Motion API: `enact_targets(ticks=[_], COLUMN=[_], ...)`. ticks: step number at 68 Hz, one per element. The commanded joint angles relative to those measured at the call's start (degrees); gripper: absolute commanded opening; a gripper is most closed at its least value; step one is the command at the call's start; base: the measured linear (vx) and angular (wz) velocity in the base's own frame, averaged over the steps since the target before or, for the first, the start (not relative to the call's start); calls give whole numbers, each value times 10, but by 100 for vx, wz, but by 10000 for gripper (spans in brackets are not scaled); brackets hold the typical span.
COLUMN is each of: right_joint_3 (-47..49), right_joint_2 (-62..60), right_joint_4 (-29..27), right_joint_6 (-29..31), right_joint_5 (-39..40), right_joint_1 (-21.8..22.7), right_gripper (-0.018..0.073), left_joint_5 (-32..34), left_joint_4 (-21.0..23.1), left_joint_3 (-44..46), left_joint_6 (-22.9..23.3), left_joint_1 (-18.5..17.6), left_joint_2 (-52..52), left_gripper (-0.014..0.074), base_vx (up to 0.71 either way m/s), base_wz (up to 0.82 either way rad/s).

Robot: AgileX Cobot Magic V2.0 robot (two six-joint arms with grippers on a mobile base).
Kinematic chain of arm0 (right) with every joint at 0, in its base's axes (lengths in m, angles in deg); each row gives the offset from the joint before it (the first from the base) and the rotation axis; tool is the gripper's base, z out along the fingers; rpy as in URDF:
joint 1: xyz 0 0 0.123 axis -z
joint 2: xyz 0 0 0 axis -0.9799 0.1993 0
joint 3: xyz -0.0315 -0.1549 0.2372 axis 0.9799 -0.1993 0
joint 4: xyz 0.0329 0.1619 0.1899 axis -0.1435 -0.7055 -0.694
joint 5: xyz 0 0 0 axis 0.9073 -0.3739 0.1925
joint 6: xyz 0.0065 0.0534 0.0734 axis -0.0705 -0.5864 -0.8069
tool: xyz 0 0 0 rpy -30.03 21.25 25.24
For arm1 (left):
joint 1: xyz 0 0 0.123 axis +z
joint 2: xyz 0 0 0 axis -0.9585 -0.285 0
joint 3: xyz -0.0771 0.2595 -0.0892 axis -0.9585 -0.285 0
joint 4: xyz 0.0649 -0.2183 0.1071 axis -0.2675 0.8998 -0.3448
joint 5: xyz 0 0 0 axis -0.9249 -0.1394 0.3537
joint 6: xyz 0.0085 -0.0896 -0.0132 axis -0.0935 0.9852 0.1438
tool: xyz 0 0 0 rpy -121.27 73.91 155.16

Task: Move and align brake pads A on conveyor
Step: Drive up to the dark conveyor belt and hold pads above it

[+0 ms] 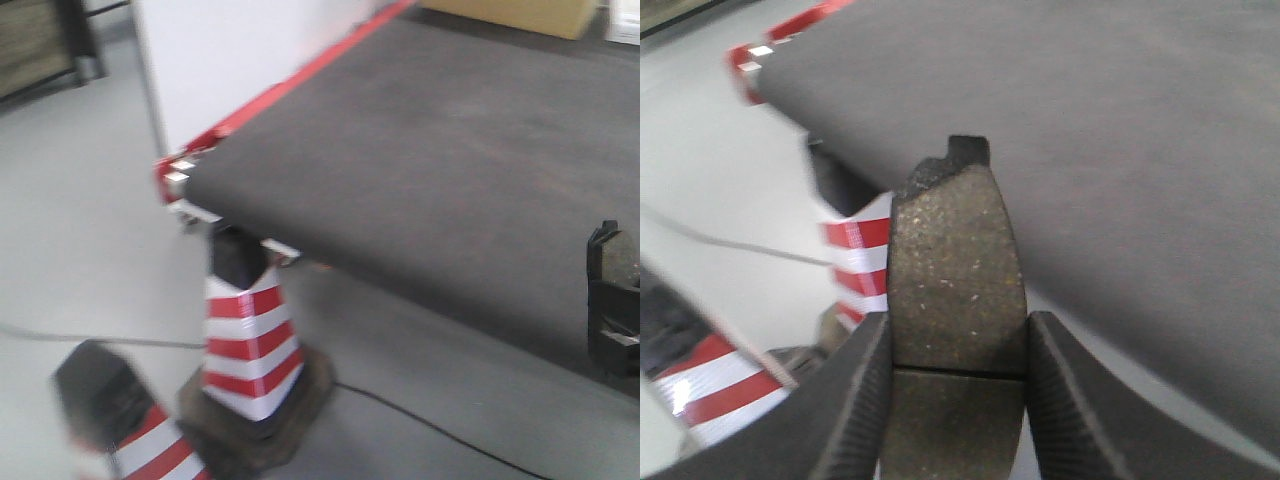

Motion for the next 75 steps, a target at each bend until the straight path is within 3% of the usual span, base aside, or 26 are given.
enact_targets(ticks=[1, 39, 75], right_joint_3=[18, 18, 18], right_joint_2=[-3, -3, -3], right_joint_4=[4, 4, 3], right_joint_6=[1, 1, 1], right_joint_5=[49, 48, 49], right_joint_1=[2, 2, 2], right_gripper=[95, 95, 95], left_joint_5=[52, 51, 51], left_joint_4=[0, 0, 0], left_joint_3=[15, 15, 15], left_joint_6=[4, 4, 4], left_joint_1=[-2, -2, -2], left_joint_2=[0, 0, 0], left_gripper=[31, 31, 31], base_vx=[27, 24, 24], base_wz=[-69, -68, -33])
